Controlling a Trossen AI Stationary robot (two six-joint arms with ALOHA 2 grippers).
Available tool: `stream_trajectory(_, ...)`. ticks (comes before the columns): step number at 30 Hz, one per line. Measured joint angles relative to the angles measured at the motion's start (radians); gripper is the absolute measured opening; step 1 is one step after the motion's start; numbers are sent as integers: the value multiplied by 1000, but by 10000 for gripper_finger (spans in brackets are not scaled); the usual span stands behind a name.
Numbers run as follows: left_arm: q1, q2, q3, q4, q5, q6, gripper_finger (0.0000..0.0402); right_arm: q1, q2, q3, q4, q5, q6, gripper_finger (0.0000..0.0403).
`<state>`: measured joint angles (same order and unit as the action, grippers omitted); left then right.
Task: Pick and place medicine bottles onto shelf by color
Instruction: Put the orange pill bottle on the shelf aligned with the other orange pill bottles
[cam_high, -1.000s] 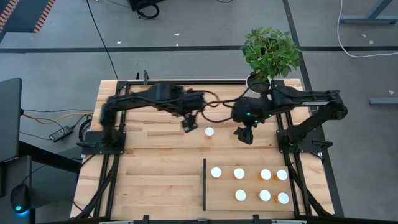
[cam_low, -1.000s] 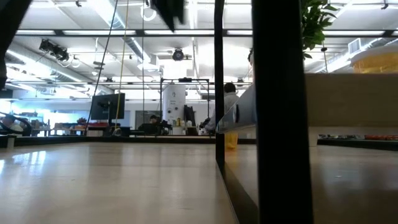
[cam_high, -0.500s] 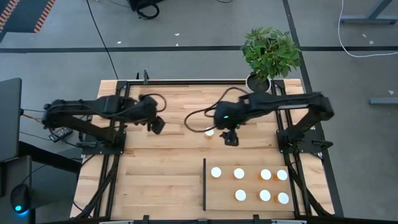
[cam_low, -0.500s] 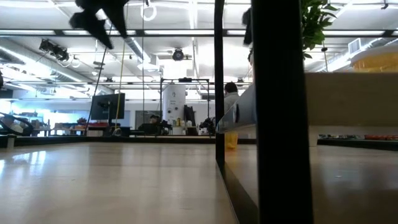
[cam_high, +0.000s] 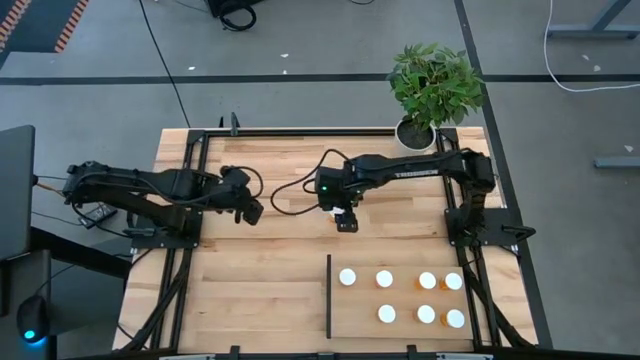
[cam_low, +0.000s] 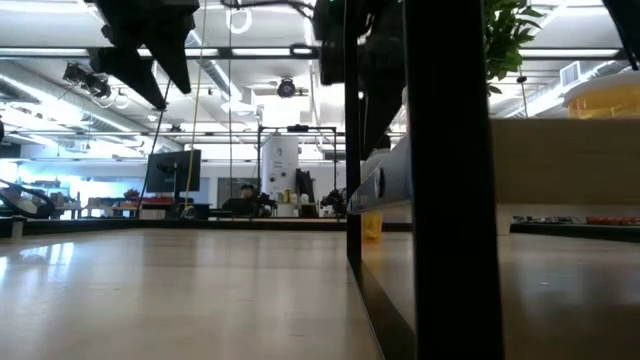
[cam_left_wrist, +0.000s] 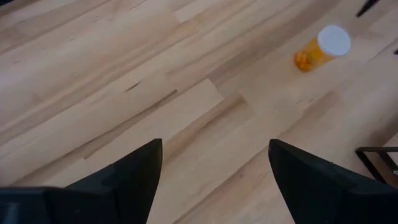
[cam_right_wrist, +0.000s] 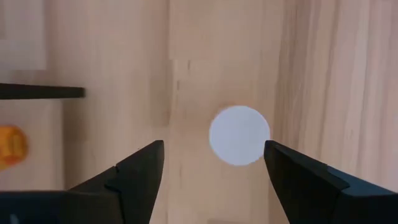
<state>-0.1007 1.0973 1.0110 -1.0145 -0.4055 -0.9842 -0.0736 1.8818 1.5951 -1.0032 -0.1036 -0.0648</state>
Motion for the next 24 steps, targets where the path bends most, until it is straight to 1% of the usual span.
stream_trajectory(6,-11,0,-19,9,-2,-5,297,-44,57,0,16,-7,-20,289)
stream_trajectory(12,-11,0,-21,-7,-3,-27,297,-71,107,0,30,-6,-20,325)
stream_trajectory(17,-11,0,-21,-7,-2,-26,297,-69,108,0,58,-5,0,355)
stream_trajectory(21,-10,0,-21,-7,-5,-26,297,-64,108,-5,60,-6,26,362)
stream_trajectory(24,-10,1,-21,-7,-9,-27,297,-52,106,-35,81,-6,47,362)
